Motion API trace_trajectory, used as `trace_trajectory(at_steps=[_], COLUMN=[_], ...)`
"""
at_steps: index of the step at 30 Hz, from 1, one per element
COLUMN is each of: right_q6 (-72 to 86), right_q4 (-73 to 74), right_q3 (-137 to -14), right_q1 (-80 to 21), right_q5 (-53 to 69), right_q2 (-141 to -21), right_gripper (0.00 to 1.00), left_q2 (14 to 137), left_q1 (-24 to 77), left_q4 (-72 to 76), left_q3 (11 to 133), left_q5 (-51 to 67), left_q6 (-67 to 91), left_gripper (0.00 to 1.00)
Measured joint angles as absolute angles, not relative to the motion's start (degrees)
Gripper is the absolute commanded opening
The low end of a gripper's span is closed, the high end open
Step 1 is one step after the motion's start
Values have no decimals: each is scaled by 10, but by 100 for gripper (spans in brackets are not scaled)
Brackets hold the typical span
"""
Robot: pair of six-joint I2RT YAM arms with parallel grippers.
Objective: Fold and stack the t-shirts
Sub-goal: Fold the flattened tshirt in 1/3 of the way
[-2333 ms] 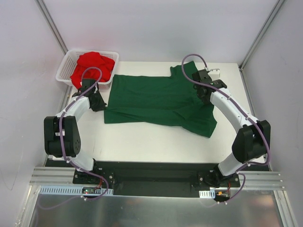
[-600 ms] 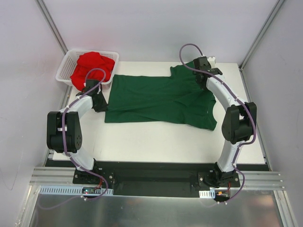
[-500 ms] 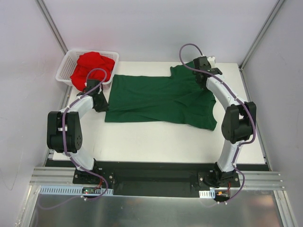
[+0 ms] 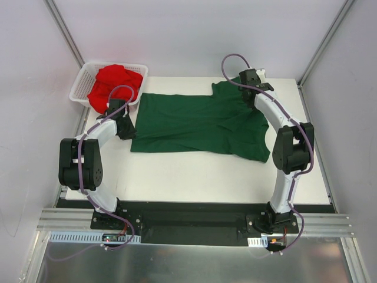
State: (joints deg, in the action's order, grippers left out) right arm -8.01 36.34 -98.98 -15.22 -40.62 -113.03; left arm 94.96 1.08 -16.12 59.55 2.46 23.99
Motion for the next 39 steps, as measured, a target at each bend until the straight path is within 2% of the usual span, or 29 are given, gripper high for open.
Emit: trace_trajectory(at_steps=[24, 26, 28, 29, 30, 31, 32, 35, 39], right_q6=[-88, -88, -88, -87, -87, -87, -88, -88, -88], right_q4=[353, 353, 353, 353, 353, 353, 353, 353, 353], right_q3=[-1011, -1011, -1010, -1010, -1009, -1008, -1007, -1006, -1006], right_q1=[-152, -152, -152, -152, -152, -152, -152, -152, -152], right_q5=[-396, -396, -396, -396, -396, -396, -396, -396, -395], right_q2=[-1142, -1142, -1142, -1142, -1142, -1142, -1142, -1142, -1142], right_gripper=[1, 1, 1, 1, 1, 1, 1, 1, 1], left_q2=[962, 968, 974, 976, 976, 976, 976, 976, 973], left_q1=[12, 12, 12, 12, 12, 12, 13, 16, 16], left_q4=[-153, -153, -152, -152, -152, -152, -152, -150, -149], left_q3=[638, 644, 649, 650, 650, 650, 650, 651, 649], left_q5=[24, 24, 24, 24, 23, 22, 19, 6, -6], left_q6=[240, 237, 234, 232, 232, 230, 231, 232, 234], left_gripper=[0, 10, 27, 45, 52, 67, 87, 99, 99])
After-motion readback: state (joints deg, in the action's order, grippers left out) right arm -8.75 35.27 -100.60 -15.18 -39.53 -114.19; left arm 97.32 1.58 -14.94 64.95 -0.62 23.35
